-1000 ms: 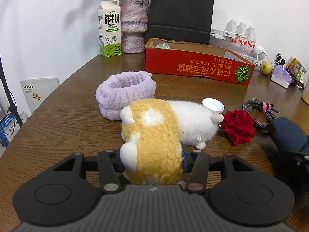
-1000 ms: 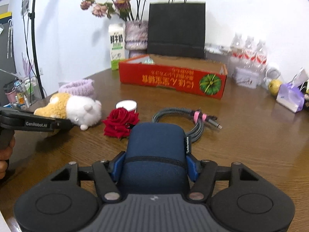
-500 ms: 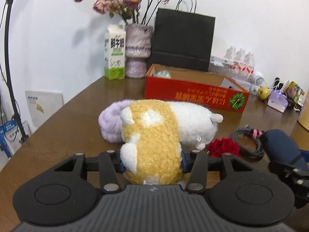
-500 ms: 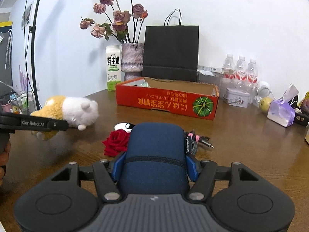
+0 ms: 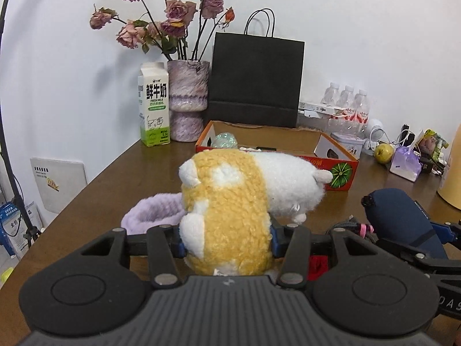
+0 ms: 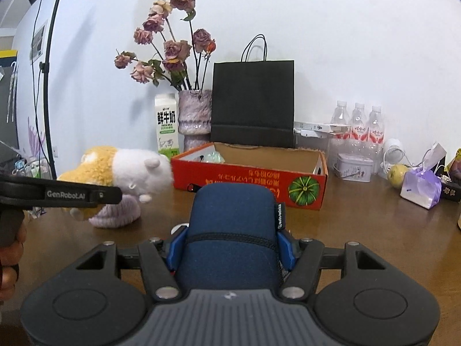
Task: Organize objects
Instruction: 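Carry the plush toy and navy case with both grippers over the red box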
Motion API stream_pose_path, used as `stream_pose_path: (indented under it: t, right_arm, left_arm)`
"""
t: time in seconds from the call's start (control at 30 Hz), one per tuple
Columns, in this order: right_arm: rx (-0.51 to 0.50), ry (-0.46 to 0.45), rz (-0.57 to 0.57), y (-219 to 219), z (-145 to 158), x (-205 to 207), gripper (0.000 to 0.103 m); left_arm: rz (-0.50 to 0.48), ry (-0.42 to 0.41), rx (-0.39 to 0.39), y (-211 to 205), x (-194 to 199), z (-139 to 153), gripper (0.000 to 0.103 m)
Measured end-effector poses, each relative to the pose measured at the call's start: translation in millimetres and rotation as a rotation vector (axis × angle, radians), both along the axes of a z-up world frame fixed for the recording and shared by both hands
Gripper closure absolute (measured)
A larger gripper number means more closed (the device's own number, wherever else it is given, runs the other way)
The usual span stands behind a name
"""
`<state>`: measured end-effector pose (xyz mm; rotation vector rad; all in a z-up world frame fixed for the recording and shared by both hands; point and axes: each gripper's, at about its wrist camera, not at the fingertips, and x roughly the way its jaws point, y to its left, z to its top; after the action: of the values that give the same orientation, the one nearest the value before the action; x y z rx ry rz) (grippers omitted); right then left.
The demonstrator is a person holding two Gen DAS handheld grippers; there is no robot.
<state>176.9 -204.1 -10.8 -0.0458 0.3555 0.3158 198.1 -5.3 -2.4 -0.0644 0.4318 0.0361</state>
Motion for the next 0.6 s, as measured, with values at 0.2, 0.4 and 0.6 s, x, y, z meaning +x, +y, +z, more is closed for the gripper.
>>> stream_pose_path:
  t: [0.2,0.4,0.6]
  right_arm:
    - [0.011,-0.010,-0.003,2.1,9.2,14.5,0.041]
    - [0.021,-0.020,-0.011,3.2,18.9,32.7,0.041]
    - [0.029,-0.027,-0.010,5.1,27.0,51.8,0.041]
  left_arm:
    - [-0.001,-0.007,-0.005,-6.5,16.1,8.5,0.054]
    - [-0.006,-0.020,0.000,-14.7,33.3,18.2,0.054]
    - [-0.004,-0.030,-0.011,-18.8,51.8,23.8,0.054]
